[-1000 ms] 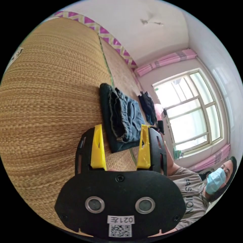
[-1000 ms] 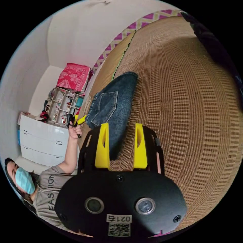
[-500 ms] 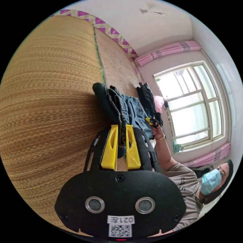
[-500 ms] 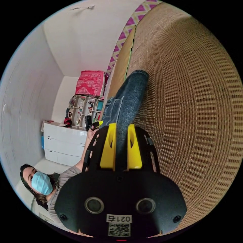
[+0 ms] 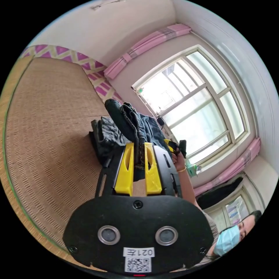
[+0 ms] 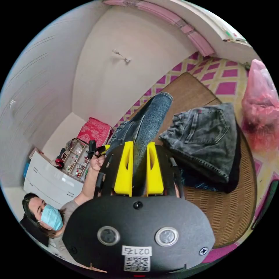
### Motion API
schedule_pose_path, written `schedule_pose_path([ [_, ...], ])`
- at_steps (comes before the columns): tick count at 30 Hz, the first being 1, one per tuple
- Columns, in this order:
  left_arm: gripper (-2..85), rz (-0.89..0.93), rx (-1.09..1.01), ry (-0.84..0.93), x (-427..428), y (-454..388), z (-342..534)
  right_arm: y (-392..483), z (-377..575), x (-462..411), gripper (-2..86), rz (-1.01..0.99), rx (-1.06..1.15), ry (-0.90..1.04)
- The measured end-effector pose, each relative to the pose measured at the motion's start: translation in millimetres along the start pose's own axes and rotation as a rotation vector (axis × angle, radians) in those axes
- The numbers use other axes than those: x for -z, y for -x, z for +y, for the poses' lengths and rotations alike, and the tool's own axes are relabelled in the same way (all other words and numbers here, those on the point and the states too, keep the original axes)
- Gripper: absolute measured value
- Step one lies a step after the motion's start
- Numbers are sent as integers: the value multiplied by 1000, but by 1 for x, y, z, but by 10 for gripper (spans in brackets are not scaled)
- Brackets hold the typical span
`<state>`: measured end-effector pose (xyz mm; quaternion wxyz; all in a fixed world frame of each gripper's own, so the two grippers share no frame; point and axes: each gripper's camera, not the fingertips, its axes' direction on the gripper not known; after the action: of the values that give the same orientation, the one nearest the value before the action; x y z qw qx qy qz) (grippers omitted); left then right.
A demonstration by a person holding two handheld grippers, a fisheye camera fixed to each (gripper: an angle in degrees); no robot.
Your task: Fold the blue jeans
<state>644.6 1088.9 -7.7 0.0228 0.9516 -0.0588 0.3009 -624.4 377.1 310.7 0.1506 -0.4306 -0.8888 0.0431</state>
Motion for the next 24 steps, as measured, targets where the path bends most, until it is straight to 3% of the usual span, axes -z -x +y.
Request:
schedule_pose_path([
  [2, 77, -11, 52, -26, -32, 19, -4, -12, -26, 17, 115, 188, 2, -76],
  [4, 79, 37, 147, 12, -60, 70, 20, -34, -44, 17, 145, 506, -37, -35],
  [6, 74, 86, 176, 53, -62, 105, 51, -53, -40, 16, 143, 594, -78, -17],
  [10, 38, 94, 134, 95, -6, 141, 140, -64, -9, 32, 120, 499, -52, -74],
  [14, -1, 139, 116, 74, 66, 145, 233, -27, 16, 33, 92, 397, 86, -12],
  [19, -9, 113, 39, 91, 164, 117, 391, 92, 39, 24, 7, 116, 376, 75],
  [24, -9, -34, -42, -30, 280, 96, 529, 216, 18, -31, -7, 12, 568, 225],
])
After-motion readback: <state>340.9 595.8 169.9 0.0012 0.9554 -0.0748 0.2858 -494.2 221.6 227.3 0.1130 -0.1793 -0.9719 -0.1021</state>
